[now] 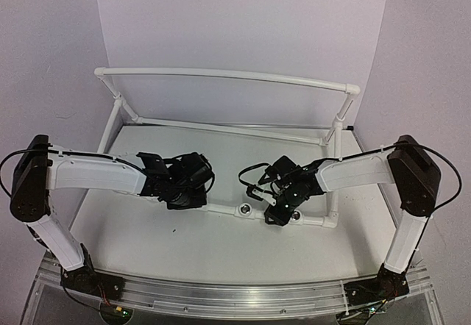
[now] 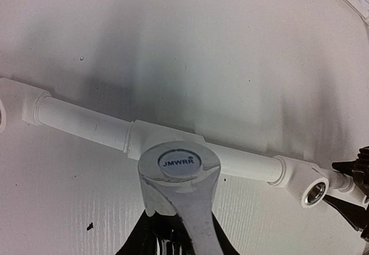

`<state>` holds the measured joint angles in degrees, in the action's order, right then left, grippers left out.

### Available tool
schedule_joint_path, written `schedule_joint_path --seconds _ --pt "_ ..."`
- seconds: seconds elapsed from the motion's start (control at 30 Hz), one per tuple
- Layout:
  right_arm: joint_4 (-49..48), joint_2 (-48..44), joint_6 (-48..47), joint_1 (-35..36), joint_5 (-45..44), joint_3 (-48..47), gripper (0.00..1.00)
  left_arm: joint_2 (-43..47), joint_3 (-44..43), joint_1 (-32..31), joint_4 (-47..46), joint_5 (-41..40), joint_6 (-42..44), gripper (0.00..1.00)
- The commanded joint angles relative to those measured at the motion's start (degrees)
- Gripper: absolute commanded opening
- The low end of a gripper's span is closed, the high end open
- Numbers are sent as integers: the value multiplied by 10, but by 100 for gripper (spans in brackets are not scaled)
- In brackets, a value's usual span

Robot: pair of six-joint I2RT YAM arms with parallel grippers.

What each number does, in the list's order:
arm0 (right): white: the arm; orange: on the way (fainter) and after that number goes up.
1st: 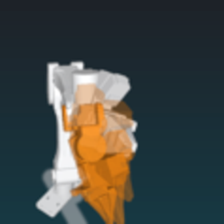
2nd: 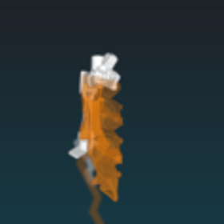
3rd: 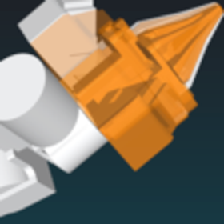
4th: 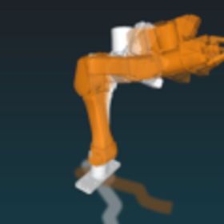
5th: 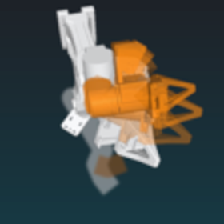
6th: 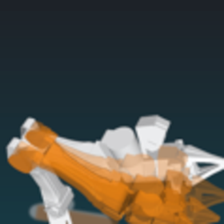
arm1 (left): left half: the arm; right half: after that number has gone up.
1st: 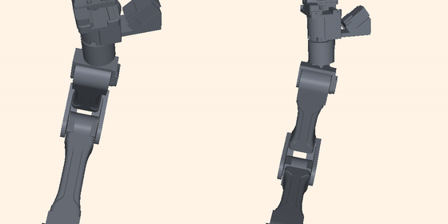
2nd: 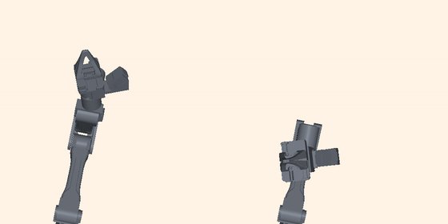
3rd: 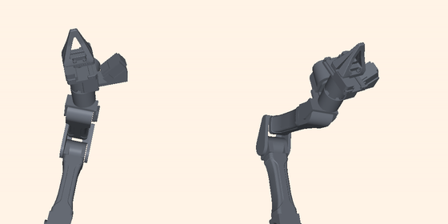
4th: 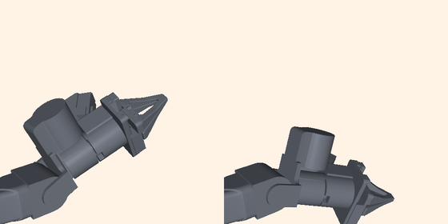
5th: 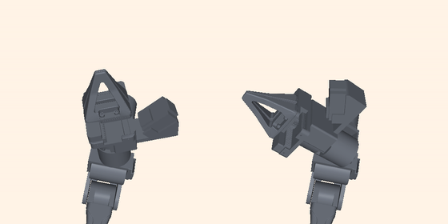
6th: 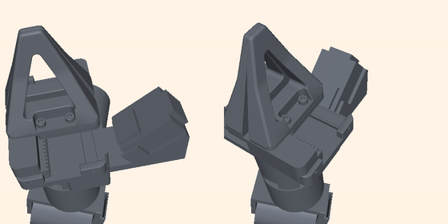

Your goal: Install the water faucets

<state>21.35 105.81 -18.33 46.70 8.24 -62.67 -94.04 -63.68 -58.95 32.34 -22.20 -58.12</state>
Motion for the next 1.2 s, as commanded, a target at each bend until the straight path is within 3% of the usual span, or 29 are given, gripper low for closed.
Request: schedule_joint_path --seconds 0.0,1.17 --pt "-6 8 2 5 -4 -19 42 3 -15 5 6 -13 -12 0" --pt "-5 16 3 11 4 -23 33 -14 29 18 -40 -56 -71 0"
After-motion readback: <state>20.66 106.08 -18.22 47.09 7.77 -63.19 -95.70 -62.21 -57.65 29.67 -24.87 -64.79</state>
